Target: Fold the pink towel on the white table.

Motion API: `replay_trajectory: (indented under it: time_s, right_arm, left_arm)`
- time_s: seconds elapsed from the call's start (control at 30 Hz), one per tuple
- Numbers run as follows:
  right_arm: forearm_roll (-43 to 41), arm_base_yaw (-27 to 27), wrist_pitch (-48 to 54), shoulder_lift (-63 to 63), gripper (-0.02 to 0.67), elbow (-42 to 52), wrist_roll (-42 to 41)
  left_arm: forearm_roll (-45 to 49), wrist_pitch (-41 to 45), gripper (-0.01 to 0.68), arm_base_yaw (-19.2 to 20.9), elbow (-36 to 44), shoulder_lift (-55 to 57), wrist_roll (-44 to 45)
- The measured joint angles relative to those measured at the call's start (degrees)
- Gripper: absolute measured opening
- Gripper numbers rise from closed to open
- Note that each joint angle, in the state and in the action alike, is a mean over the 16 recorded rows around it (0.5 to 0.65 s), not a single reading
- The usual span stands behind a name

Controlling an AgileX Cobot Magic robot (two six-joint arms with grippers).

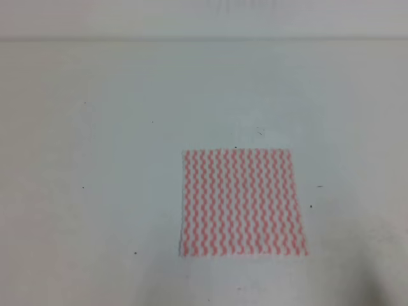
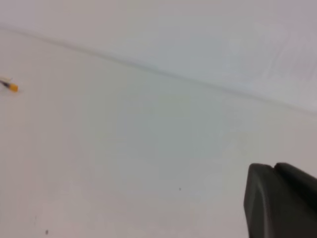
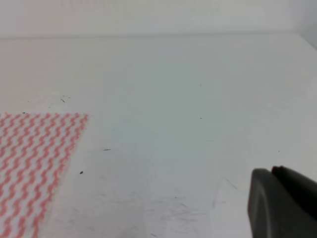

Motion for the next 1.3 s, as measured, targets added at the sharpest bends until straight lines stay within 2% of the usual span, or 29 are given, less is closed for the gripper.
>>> replay_trajectory:
  time_s: [1.03,1.3]
  right_arm:
    - [0.0,0.0,0.0,0.1,-0.018,-0.1,0.0]
    - [0.1,0.0,-0.1,0.1,-0.018,-0.1,0.0]
  left_arm:
    - [-0.2,-5.1,-0.005,0.0,0.0,-0.2,-0.6]
    - [-0.7,-6.7,-0.004,0.0,0.4,-0.5,-5.6]
